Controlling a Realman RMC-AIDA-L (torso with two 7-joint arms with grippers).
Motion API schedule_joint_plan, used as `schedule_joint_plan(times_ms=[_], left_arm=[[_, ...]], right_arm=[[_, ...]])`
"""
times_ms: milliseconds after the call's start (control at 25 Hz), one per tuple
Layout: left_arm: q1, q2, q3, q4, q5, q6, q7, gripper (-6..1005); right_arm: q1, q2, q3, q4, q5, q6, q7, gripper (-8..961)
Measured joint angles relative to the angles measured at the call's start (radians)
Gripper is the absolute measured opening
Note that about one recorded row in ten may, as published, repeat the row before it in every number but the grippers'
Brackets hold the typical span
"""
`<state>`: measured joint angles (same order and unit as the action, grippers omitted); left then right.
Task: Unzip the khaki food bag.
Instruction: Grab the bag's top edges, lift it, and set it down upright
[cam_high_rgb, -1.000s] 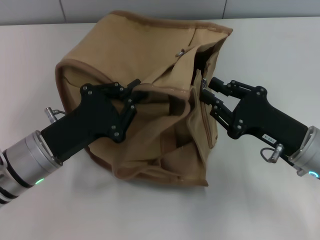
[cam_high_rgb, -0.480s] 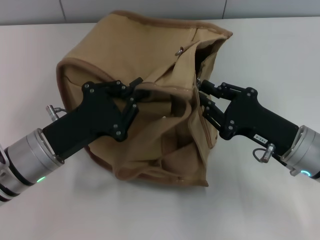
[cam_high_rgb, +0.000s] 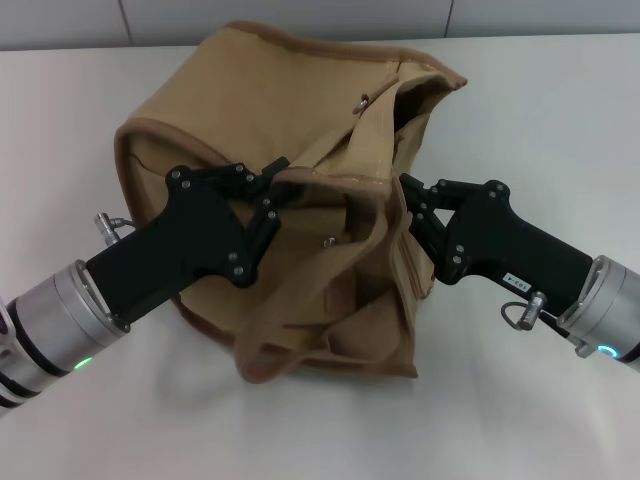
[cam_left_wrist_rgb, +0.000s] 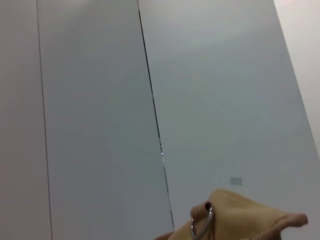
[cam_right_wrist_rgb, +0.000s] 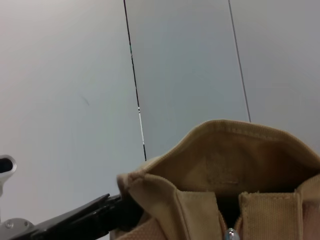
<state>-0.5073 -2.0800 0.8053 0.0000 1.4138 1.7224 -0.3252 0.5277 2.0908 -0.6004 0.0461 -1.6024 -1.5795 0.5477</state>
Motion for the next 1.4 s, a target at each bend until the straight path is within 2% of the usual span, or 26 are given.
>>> schedule_joint_plan(times_ms=[200, 640, 800, 840, 920, 1000, 1120, 1400], left_arm=[[0.003, 0.0, 0.0, 0.0, 0.001, 0.0, 0.0, 62], [0.008, 0.0, 0.0, 0.0, 0.001, 0.001, 0.0, 61], [0.009, 0.0, -0.004, 0.0, 0.0, 0.001, 0.0, 62], [0.009, 0.0, -0.005, 0.001, -0.002, 0.002, 0.0, 62], [0.009, 0.0, -0.007, 0.005, -0.007, 0.0, 0.0, 62], [0.009, 0.0, -0.007, 0.006, -0.008, -0.002, 0.0, 61], [0.006, 0.0, -0.005, 0.006, -0.007, -0.002, 0.0, 61], [-0.004, 0.0, 0.021, 0.005, 0.043, -0.006, 0.052, 62]], right_arm=[[-0.002, 0.0, -0.001, 0.0, -0.002, -0.016, 0.002, 35], [-0.018, -0.008, -0.015, -0.036, -0.027, -0.051, 0.071, 40], [-0.034, -0.009, -0.026, -0.136, -0.039, -0.051, 0.32, 73], [-0.034, -0.009, -0.026, -0.136, -0.039, -0.051, 0.32, 81], [-0.044, -0.012, -0.054, -0.201, -0.052, -0.073, 0.52, 98], [-0.048, -0.012, -0.061, -0.226, -0.064, -0.077, 0.579, 114], [-0.045, -0.019, -0.07, -0.292, -0.143, -0.08, 0.743, 224], [-0.008, -0.025, -0.072, -0.302, -0.227, -0.045, 0.812, 528]])
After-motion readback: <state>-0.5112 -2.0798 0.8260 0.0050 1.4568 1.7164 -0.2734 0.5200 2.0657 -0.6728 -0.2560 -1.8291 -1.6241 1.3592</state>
